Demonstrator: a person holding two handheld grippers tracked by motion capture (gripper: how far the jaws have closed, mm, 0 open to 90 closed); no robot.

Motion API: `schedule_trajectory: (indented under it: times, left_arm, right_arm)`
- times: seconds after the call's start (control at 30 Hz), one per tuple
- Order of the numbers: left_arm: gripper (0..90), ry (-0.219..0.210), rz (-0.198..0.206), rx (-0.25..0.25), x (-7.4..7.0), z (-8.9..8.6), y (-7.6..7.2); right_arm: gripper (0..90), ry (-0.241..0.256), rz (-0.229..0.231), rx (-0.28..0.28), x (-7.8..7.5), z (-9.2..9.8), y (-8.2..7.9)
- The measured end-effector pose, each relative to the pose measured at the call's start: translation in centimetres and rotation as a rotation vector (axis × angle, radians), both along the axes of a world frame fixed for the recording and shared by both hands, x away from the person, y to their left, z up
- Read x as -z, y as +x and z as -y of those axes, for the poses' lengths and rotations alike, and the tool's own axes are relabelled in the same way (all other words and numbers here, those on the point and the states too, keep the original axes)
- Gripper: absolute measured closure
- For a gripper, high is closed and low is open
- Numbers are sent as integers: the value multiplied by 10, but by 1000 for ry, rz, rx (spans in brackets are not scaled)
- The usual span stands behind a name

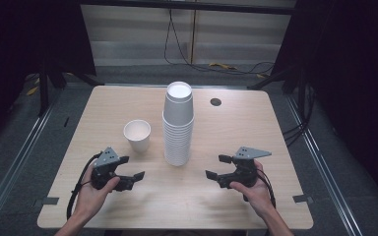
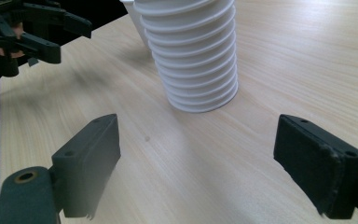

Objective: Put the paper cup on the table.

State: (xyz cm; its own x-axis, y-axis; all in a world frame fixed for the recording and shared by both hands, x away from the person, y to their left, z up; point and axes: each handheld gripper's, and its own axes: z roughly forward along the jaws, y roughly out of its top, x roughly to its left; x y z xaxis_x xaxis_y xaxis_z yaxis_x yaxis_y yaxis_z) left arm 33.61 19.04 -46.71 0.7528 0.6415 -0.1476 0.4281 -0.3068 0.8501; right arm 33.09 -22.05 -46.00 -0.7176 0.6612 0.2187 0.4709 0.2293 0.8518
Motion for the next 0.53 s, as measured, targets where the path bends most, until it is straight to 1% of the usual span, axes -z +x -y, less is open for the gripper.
schedule_trajectory:
  times: [0.07,0.17,0.2,0.23,0.33,0.47,0.5,0.53]
  left_arm:
    - [161,-5,-4,4,2,3,-5]
    - [161,-25,-15,15,8,8,-12]
    - [161,-19,-10,21,11,9,-12]
    - [161,-15,-13,20,13,11,-13]
    - [161,-28,-34,19,19,15,-13]
    - [161,-21,-33,22,19,19,-14]
    - [161,-26,-41,33,19,20,-15]
    - [161,-17,-36,43,19,21,-15]
  right_arm:
    - [146,-8,-5,-4,1,-1,-1]
    - [147,-13,-3,-3,3,-2,-1]
    - [147,-15,-6,-2,4,-2,-1]
    - [147,-16,-6,-1,4,-2,-1]
    - [148,-20,-11,-4,6,-4,-1]
    - [148,-38,-18,-2,10,-5,-1]
    - [148,-39,-17,-3,10,-5,-2]
    - [148,-42,-16,-1,10,-5,-2]
